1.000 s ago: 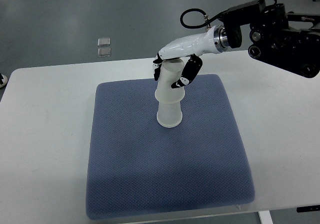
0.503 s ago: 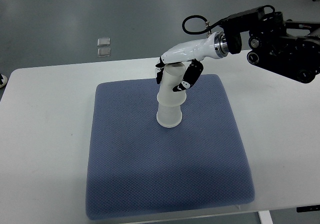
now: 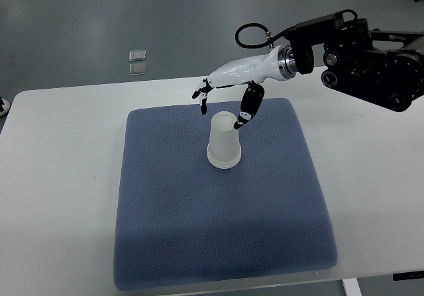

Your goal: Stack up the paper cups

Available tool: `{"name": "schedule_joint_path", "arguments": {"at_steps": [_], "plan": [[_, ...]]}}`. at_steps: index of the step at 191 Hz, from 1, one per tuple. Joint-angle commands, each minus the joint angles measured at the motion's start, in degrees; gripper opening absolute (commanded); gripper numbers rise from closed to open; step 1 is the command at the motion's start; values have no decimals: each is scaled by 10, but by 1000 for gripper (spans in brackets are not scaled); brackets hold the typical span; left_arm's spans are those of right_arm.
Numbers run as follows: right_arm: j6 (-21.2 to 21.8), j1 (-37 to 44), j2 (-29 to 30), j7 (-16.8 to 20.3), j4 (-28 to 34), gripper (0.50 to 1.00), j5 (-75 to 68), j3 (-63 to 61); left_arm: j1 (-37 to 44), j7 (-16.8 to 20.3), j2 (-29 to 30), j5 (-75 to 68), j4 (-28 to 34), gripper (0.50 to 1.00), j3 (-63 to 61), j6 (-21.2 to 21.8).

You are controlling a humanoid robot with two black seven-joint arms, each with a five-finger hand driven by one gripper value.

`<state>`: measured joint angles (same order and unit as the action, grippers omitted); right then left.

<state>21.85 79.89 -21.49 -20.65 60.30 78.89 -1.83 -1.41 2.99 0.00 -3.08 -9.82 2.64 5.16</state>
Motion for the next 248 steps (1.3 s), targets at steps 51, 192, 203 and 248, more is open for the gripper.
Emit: {"name": "schedule_joint_path", "arguments": {"at_steps": [51,192,203,248], "plan": [[-24,-28,-7,4,-73,903,-107,-20,0,0,0,0,1,1000,0,0],[-292,-86,7,7,-128,903,-826,-31,0,0,0,0,0,1000,0,0],[-317,-92,7,7,-128,903,-877,-32,0,0,0,0,1,1000,0,0],[-352,-131,31,6,-140,903,-1045,-80,0,0,0,0,1,1000,0,-1]]}}
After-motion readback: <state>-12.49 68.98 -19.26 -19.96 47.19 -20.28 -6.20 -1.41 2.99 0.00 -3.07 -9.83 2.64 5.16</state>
